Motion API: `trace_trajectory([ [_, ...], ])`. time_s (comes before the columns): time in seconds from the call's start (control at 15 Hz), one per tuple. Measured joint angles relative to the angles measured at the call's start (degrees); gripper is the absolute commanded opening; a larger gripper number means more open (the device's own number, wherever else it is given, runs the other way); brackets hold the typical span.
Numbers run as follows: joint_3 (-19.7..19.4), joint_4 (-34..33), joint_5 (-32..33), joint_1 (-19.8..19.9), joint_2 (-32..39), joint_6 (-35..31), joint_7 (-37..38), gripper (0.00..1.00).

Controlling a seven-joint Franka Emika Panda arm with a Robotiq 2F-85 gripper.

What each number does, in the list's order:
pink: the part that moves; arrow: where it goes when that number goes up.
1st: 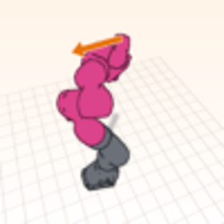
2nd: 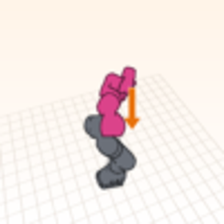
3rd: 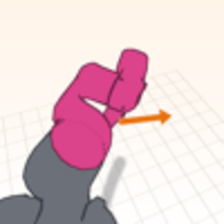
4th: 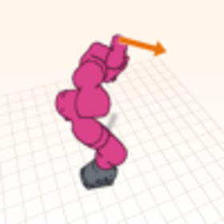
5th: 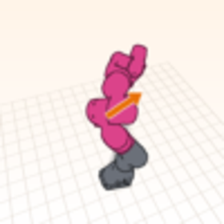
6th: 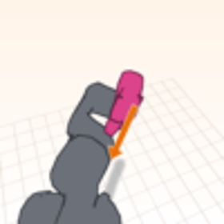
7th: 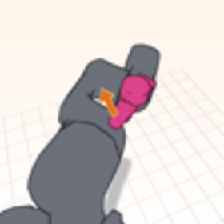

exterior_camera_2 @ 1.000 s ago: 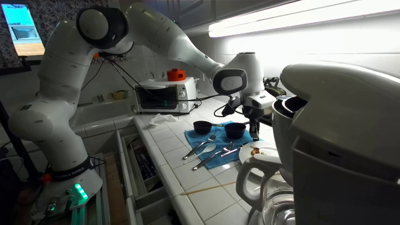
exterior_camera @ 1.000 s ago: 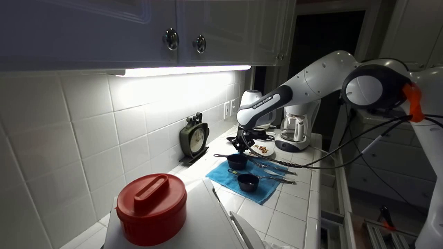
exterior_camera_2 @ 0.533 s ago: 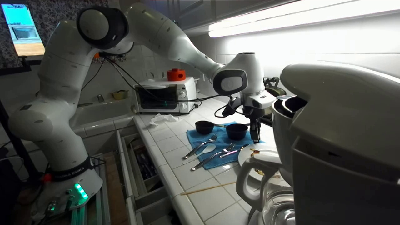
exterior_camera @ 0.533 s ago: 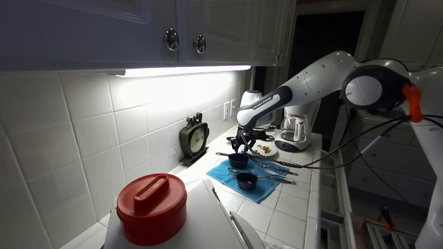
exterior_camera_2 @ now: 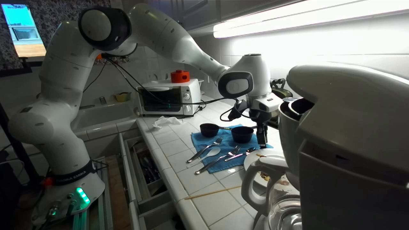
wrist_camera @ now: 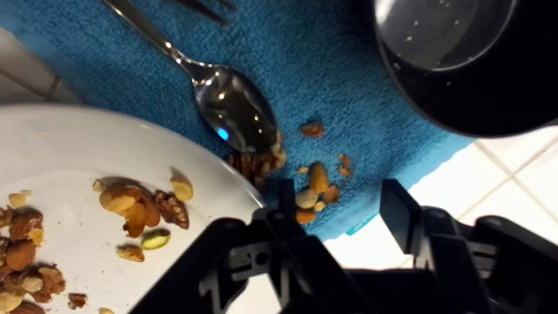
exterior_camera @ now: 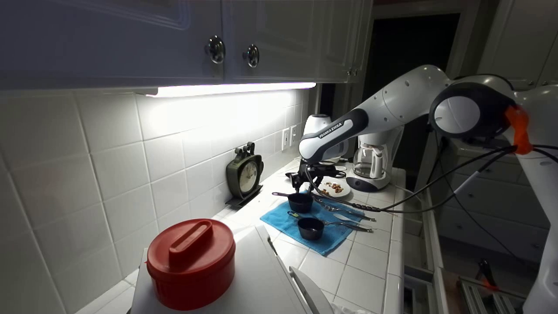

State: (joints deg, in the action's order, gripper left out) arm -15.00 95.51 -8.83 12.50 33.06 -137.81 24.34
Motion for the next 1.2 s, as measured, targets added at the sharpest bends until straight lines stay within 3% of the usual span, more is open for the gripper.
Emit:
trace_trajectory([
  [0.2,0.0,0.0,0.0,0.1,0.0,-0.2,-0.1,0.08],
  [0.47,-0.1,0.0,0.0,0.2,0.0,-0.2,-0.1,0.02],
  [0.67,-0.1,0.0,0.0,0.2,0.0,-0.4,-0.1,0.07],
  [0.73,-0.1,0.0,0.0,0.2,0.0,-0.4,-0.2,0.15],
  [0.8,-0.1,0.0,0.0,0.2,0.0,-0.4,-0.2,0.32],
  [0.93,-0.1,0.0,0.0,0.2,0.0,-0.5,-0.2,0.45],
  [1.13,-0.1,0.0,0.0,0.2,0.0,-0.6,-0.3,0.46],
  [1.2,-0.1,0.0,0.0,0.2,0.0,-0.7,-0.4,0.39],
])
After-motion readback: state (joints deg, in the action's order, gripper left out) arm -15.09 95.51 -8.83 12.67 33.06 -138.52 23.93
